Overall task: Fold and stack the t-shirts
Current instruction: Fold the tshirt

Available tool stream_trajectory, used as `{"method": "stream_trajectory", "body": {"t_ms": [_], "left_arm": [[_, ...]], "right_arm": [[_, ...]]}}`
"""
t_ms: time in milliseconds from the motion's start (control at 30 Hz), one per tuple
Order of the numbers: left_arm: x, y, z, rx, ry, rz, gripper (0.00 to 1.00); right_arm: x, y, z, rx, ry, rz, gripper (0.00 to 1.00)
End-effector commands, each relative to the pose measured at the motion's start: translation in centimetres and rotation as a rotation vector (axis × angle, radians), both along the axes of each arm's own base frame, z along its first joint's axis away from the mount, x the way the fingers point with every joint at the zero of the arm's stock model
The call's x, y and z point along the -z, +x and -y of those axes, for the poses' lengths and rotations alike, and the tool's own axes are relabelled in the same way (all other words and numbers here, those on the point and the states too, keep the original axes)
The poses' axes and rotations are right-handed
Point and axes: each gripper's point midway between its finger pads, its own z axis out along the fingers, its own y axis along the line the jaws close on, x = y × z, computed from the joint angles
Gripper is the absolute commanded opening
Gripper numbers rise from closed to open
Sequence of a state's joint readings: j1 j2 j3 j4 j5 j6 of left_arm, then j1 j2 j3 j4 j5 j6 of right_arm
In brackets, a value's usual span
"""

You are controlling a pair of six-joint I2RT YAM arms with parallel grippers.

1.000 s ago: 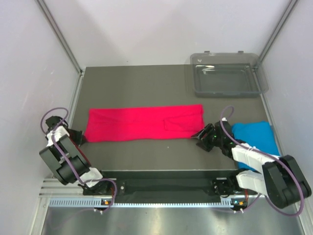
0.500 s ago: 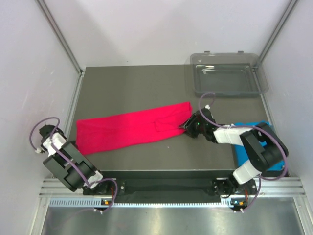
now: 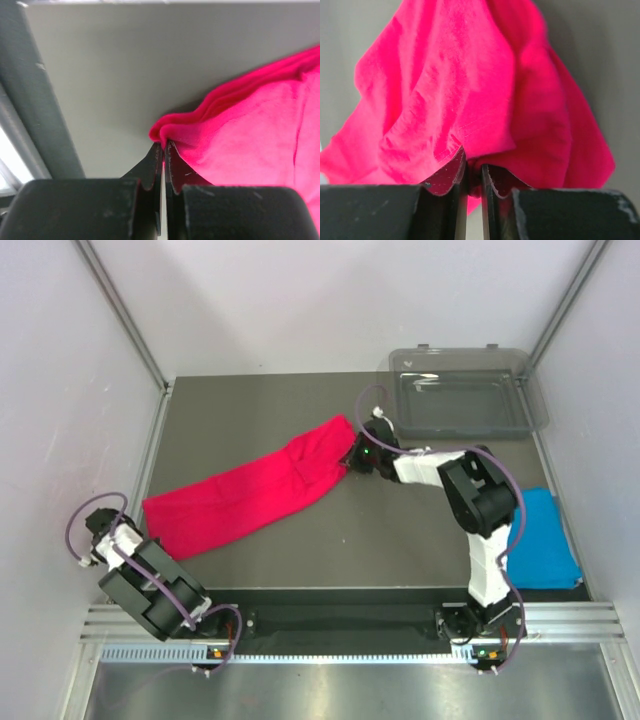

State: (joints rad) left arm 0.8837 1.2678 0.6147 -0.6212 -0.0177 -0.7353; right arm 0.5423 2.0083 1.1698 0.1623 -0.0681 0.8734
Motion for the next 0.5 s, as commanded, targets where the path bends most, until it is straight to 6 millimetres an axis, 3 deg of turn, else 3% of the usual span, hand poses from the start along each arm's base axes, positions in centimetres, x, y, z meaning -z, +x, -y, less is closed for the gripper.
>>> {"method": "stream_trajectory", "body": {"t_ms": [0, 167, 200, 233, 367, 467], "left_arm": [[0.6, 1.2, 2.5, 0.044, -0.088, 0.107, 0.0], [0.7, 1.9, 4.4, 0.013, -0.15, 0.18, 0.0], [0.9, 1.9, 4.9, 0.005, -0.169, 0.188, 0.0], [1.0, 2.2, 5.5, 0.018, -0.192, 0.203, 0.0], [1.3, 3.4, 7.7, 0.075, -0.225, 0.235, 0.0], [1.4, 4.8, 10.6, 0.172, -0.248, 0.242, 0.0]], "right_arm": [[-1.6, 3.9, -2.0, -0.08, -0.094, 0.129, 0.1], [-1.6, 7.9, -3.5, -0.096, -0.126, 0.173, 0.11], [-0.3, 8.4, -3.4, -0.092, -0.144, 0.153, 0.11], [-1.6, 9.7, -3.9, -0.083, -0.132, 0.187, 0.11], [-1.6, 12.6, -4.0, -0.082, -0.144, 0.227, 0.11], [-1.6, 14.8, -3.9, -0.081, -0.15, 0.249, 0.12]]}}
